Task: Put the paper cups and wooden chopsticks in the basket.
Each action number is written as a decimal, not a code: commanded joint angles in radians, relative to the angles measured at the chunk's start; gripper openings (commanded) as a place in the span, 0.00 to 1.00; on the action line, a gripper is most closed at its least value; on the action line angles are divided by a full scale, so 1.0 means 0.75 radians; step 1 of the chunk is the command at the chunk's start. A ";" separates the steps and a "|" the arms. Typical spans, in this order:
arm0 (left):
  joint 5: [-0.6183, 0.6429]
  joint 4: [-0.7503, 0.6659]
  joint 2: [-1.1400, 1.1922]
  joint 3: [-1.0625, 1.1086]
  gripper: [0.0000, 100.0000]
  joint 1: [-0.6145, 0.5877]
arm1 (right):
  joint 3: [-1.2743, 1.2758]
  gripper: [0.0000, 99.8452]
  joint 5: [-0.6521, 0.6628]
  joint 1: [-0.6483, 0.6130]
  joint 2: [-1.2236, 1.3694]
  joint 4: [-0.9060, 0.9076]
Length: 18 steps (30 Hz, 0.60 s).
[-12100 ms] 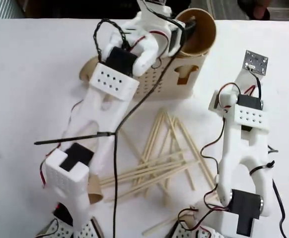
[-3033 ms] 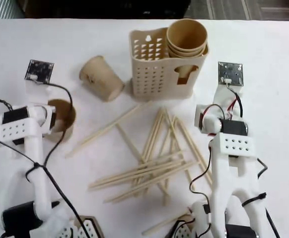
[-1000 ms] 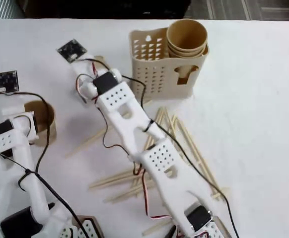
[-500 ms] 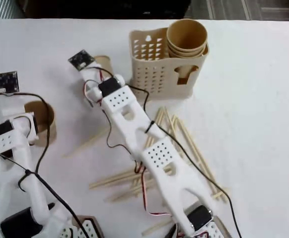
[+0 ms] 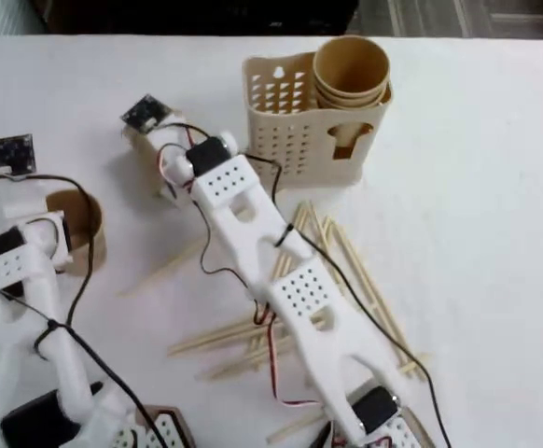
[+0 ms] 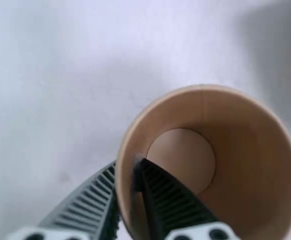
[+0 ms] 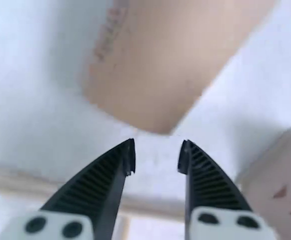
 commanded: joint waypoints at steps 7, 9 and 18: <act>0.010 -0.027 0.017 0.025 0.02 0.038 | -0.057 0.13 0.012 0.028 -0.226 0.169; 0.010 -0.027 0.017 0.025 0.02 0.038 | -0.057 0.13 0.004 0.028 -0.244 0.165; 0.010 -0.023 0.017 0.025 0.02 0.038 | -0.057 0.38 -0.260 -0.015 -0.308 -0.013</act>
